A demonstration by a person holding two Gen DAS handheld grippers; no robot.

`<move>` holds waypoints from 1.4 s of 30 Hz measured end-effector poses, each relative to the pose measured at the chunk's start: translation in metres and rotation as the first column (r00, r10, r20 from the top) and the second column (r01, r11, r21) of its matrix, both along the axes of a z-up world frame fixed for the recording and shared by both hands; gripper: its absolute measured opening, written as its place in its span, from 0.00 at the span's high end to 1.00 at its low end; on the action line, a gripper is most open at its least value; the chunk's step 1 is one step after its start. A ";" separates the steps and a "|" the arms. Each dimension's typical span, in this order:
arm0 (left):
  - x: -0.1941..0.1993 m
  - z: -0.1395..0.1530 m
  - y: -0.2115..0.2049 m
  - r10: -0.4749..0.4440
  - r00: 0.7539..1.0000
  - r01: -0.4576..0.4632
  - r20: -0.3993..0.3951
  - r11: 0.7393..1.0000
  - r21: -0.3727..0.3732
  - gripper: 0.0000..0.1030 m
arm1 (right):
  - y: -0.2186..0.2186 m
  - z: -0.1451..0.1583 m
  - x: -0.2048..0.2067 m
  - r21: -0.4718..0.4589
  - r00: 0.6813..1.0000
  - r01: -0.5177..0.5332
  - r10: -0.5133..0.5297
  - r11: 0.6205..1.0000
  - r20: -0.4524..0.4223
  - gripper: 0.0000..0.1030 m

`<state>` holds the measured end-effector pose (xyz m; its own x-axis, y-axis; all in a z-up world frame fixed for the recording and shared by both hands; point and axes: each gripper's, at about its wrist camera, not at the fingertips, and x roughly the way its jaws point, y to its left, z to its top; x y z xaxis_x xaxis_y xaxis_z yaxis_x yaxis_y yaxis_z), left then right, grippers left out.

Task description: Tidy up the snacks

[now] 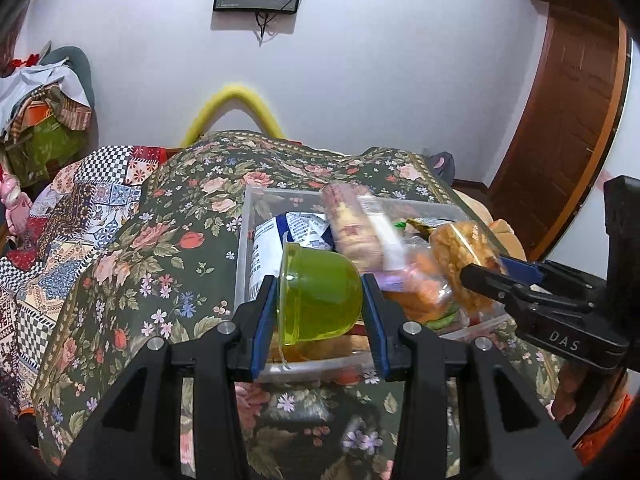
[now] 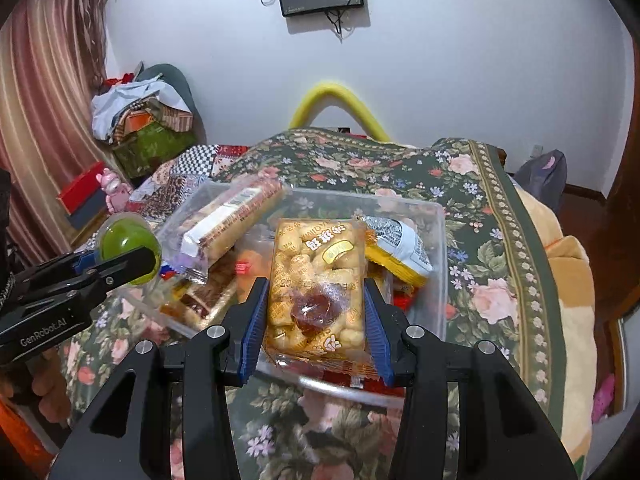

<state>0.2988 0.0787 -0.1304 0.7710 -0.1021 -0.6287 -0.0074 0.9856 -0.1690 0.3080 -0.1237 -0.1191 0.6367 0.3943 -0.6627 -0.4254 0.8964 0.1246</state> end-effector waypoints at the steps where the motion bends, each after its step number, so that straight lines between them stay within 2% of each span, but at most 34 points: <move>1: 0.002 -0.002 0.001 0.003 1.000 -0.003 -0.005 1.000 0.002 0.60 | 0.000 0.000 0.000 -0.002 1.000 0.001 -0.001 1.000 0.005 0.59; 6: 0.011 -0.019 0.006 0.031 0.998 -0.032 -0.063 0.999 -0.023 0.60 | -0.005 0.003 -0.002 -0.004 1.000 0.007 -0.007 1.000 0.010 0.58; 11: -0.007 -0.002 -0.001 0.013 1.000 -0.013 -0.011 1.000 0.019 0.60 | -0.009 0.007 -0.005 -0.016 1.000 0.010 -0.010 1.000 0.004 0.55; 13: -0.015 0.012 -0.006 0.006 1.000 -0.006 0.012 0.999 0.043 0.59 | -0.011 0.011 -0.010 -0.017 1.000 0.014 -0.014 1.000 0.010 0.53; 17: -0.035 0.039 -0.011 -0.007 0.998 0.005 0.055 0.999 0.036 0.59 | -0.019 0.027 -0.022 -0.005 0.999 0.027 -0.027 1.000 0.032 0.52; 21: -0.067 0.074 -0.019 -0.014 0.992 0.008 0.126 0.999 0.040 0.59 | -0.029 0.056 -0.047 0.026 0.996 0.030 -0.032 0.999 0.077 0.52; 25: -0.110 0.114 -0.032 -0.027 0.974 0.014 0.225 0.998 0.060 0.59 | -0.040 0.096 -0.084 0.065 0.988 0.020 -0.030 0.998 0.151 0.52; 28: -0.148 0.142 -0.045 -0.037 0.948 0.009 0.316 0.996 0.091 0.58 | -0.047 0.121 -0.115 0.097 0.978 0.011 -0.031 0.995 0.206 0.47; 30: -0.166 0.153 -0.051 -0.043 0.937 0.007 0.347 0.995 0.104 0.52 | -0.053 0.137 -0.139 0.128 0.969 0.004 -0.035 0.992 0.245 0.45; 32: -0.187 0.162 -0.057 -0.043 0.921 -0.001 0.387 0.994 0.111 0.37 | -0.058 0.149 -0.161 0.154 0.959 -0.002 -0.041 0.988 0.280 0.40; 35: -0.209 0.169 -0.064 -0.047 0.905 -0.009 0.423 0.992 0.129 0.31 | -0.062 0.156 -0.185 0.172 0.948 -0.008 -0.047 0.985 0.314 0.32; 39: -0.224 0.169 -0.065 -0.037 0.903 -0.010 0.429 0.994 0.108 0.21 | -0.061 0.158 -0.205 0.171 0.936 -0.001 -0.059 0.985 0.346 0.23; 42: -0.229 0.166 -0.066 -0.036 0.900 -0.018 0.435 0.993 0.118 0.16 | -0.058 0.157 -0.212 0.159 0.925 0.015 -0.074 0.987 0.373 0.11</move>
